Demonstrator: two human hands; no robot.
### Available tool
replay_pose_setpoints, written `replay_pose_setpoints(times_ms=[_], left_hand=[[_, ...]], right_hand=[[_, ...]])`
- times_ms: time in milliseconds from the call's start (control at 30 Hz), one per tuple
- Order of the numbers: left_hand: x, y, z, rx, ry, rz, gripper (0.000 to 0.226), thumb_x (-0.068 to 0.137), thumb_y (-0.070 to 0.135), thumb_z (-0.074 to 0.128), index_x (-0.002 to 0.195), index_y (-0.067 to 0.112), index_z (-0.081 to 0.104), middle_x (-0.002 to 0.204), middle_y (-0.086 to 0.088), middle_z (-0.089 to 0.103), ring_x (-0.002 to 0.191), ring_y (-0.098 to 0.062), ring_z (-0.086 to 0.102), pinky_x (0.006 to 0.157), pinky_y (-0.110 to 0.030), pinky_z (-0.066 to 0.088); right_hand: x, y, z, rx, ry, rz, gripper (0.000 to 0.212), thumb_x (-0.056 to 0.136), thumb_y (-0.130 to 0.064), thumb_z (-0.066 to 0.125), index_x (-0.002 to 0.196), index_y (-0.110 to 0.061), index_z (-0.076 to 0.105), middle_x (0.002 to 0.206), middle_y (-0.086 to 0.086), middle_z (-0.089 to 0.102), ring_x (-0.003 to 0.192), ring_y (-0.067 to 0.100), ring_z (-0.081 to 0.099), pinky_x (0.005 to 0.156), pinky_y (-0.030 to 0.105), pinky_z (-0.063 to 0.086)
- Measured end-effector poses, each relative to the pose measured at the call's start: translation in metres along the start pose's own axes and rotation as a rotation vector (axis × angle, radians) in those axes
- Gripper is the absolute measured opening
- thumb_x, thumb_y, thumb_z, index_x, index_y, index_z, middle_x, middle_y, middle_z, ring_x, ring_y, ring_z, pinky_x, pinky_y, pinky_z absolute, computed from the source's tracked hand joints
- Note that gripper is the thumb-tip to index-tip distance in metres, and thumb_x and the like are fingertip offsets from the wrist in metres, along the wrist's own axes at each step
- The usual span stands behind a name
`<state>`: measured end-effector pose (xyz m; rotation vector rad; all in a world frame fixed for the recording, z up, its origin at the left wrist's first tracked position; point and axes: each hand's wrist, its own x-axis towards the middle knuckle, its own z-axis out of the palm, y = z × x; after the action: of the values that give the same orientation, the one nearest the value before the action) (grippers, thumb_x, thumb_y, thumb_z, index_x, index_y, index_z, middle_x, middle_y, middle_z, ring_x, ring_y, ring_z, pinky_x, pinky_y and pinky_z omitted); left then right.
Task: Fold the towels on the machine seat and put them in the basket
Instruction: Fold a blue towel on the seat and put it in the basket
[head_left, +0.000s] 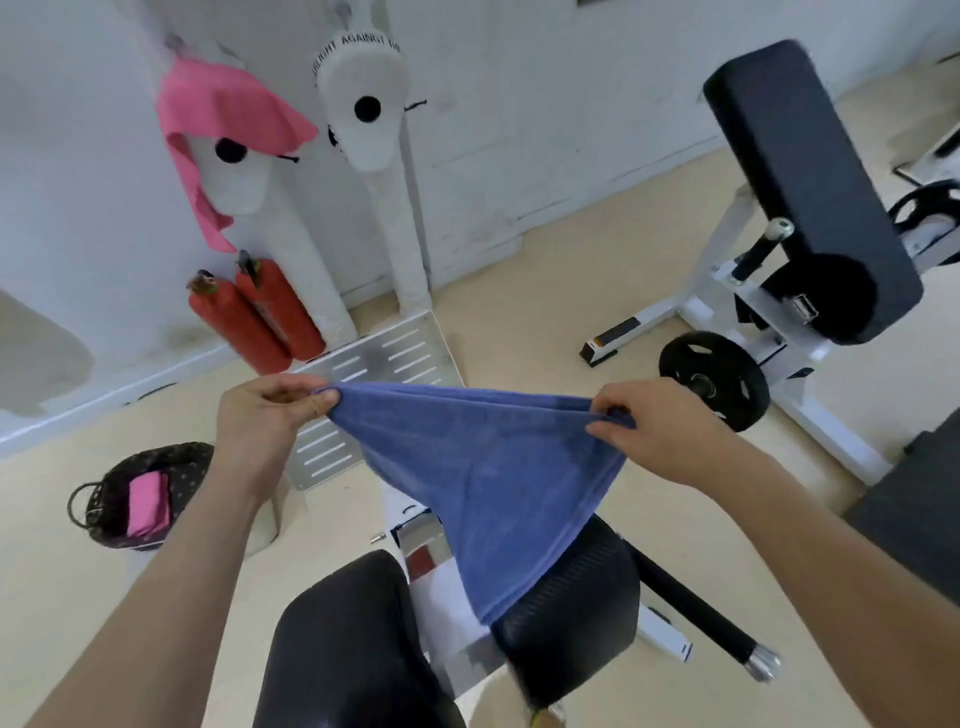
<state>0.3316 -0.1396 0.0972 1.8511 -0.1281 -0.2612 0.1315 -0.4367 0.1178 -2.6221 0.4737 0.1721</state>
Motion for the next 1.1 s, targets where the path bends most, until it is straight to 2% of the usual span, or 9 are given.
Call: replay_pose_setpoints(times_ms=[133, 233, 367, 500, 633, 733, 800, 967, 1100], left_hand=[[-0.020, 0.025, -0.045, -0.036, 0.017, 0.061, 0.012, 0.074, 0.002, 0.077, 0.083, 0.009, 0.072, 0.065, 0.008, 0.070, 0.059, 0.004, 0.061, 0.060, -0.007, 0.047], [-0.038, 0.038, -0.071, -0.062, 0.021, 0.109, 0.013, 0.074, 0.005, 0.078, 0.080, 0.015, 0.072, 0.064, 0.012, 0.071, 0.062, 0.003, 0.062, 0.062, -0.010, 0.047], [-0.057, 0.043, -0.103, -0.111, 0.011, 0.096, 0.016, 0.075, 0.005, 0.077, 0.078, 0.021, 0.072, 0.068, 0.008, 0.071, 0.067, -0.005, 0.064, 0.071, -0.022, 0.049], [-0.075, 0.045, -0.117, -0.141, -0.077, 0.039, 0.025, 0.077, -0.001, 0.071, 0.086, 0.022, 0.072, 0.067, 0.007, 0.071, 0.062, -0.003, 0.062, 0.061, -0.012, 0.051], [-0.088, 0.036, -0.114, -0.022, -0.178, -0.030, 0.023, 0.078, -0.008, 0.069, 0.085, 0.013, 0.074, 0.067, 0.000, 0.071, 0.062, -0.007, 0.061, 0.057, -0.009, 0.049], [-0.092, 0.028, -0.099, 0.049, -0.169, -0.082, 0.018, 0.077, -0.015, 0.066, 0.085, 0.001, 0.070, 0.047, 0.007, 0.061, 0.041, 0.002, 0.051, 0.044, -0.005, 0.039], [-0.091, 0.021, -0.089, 0.060, -0.107, -0.101, 0.016, 0.077, -0.015, 0.066, 0.084, -0.001, 0.069, 0.043, 0.010, 0.058, 0.036, 0.003, 0.045, 0.041, -0.005, 0.036], [-0.090, 0.011, -0.076, 0.023, 0.081, -0.077, 0.013, 0.075, -0.009, 0.071, 0.082, 0.002, 0.072, 0.057, 0.011, 0.066, 0.053, 0.001, 0.056, 0.056, -0.009, 0.044], [-0.106, 0.013, -0.061, 0.000, 0.150, -0.046, 0.016, 0.072, -0.008, 0.074, 0.079, 0.006, 0.072, 0.070, 0.002, 0.069, 0.072, -0.016, 0.058, 0.066, -0.013, 0.048]], right_hand=[[-0.012, -0.041, -0.025, -0.179, 0.062, -0.085, 0.005, 0.090, -0.026, 0.059, 0.087, -0.023, 0.062, 0.069, -0.012, 0.048, 0.072, 0.014, 0.046, 0.063, 0.027, 0.030], [-0.029, -0.059, -0.036, -0.134, 0.143, -0.152, 0.005, 0.088, -0.017, 0.063, 0.084, -0.019, 0.064, 0.070, -0.008, 0.054, 0.068, 0.016, 0.050, 0.063, 0.028, 0.038], [-0.049, -0.081, -0.055, 0.262, 0.230, -0.054, 0.012, 0.083, -0.004, 0.066, 0.086, -0.015, 0.066, 0.072, 0.000, 0.064, 0.064, 0.005, 0.058, 0.058, 0.017, 0.049], [-0.057, -0.087, -0.070, 0.628, 0.125, 0.016, 0.025, 0.082, 0.005, 0.066, 0.099, -0.012, 0.068, 0.082, 0.014, 0.068, 0.074, 0.018, 0.067, 0.068, 0.028, 0.060], [-0.042, -0.075, -0.067, 0.626, 0.039, 0.046, 0.024, 0.083, 0.010, 0.063, 0.089, -0.011, 0.072, 0.088, 0.021, 0.069, 0.079, 0.022, 0.066, 0.075, 0.026, 0.059], [-0.020, -0.063, -0.052, 0.603, 0.008, 0.098, 0.023, 0.086, 0.009, 0.059, 0.087, -0.010, 0.072, 0.086, 0.018, 0.066, 0.079, 0.023, 0.065, 0.079, 0.034, 0.058], [-0.002, -0.055, -0.040, 0.579, 0.024, 0.093, 0.028, 0.086, 0.011, 0.057, 0.082, -0.013, 0.071, 0.081, 0.014, 0.064, 0.079, 0.022, 0.063, 0.072, 0.028, 0.060], [0.029, -0.045, -0.035, 0.570, 0.171, -0.004, 0.029, 0.086, 0.013, 0.055, 0.087, -0.012, 0.070, 0.082, 0.008, 0.067, 0.064, 0.001, 0.065, 0.059, 0.007, 0.050], [0.022, -0.031, -0.038, 0.465, 0.221, -0.122, 0.028, 0.084, 0.011, 0.057, 0.093, -0.010, 0.073, 0.081, -0.002, 0.068, 0.068, -0.010, 0.062, 0.068, 0.004, 0.047]])
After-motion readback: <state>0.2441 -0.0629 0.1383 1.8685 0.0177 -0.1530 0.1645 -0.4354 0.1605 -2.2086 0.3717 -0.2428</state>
